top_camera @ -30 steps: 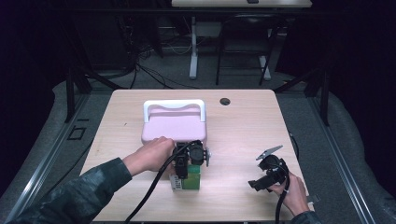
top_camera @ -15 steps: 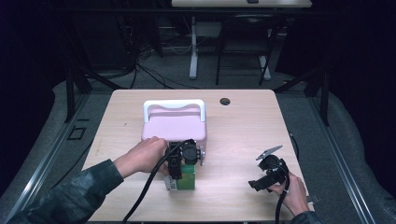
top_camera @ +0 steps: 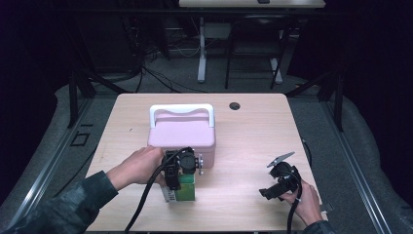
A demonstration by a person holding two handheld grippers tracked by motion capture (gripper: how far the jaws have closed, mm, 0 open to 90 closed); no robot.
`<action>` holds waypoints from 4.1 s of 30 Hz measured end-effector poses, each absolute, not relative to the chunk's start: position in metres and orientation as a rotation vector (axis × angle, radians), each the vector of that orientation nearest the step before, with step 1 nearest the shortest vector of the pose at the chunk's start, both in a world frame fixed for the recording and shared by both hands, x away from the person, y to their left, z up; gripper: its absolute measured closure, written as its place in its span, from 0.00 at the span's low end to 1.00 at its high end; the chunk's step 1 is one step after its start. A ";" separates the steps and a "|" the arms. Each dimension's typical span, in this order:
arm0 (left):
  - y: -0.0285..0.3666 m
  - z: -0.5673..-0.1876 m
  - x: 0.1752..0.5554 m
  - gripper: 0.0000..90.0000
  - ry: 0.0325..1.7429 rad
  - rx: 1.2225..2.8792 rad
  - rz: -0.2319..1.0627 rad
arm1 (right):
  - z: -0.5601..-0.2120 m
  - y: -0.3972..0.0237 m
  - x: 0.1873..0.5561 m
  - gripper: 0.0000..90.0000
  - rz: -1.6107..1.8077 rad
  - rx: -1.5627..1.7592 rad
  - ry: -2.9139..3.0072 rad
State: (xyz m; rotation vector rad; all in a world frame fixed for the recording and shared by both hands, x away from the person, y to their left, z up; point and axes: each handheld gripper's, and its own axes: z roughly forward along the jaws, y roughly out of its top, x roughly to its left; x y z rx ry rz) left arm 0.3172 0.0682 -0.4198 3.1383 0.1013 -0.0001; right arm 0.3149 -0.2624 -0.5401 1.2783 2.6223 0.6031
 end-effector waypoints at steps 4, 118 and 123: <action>0.076 -0.419 0.316 0.70 0.131 3.139 0.008 | -0.541 -0.262 0.315 0.01 0.611 1.289 2.621; 0.281 -0.429 0.474 0.70 1.446 2.808 -0.010 | -0.542 -0.262 0.315 0.02 0.596 1.290 2.631; 0.282 -0.434 0.476 0.70 1.452 2.796 -0.006 | -0.541 -0.262 0.315 0.02 0.604 1.285 2.629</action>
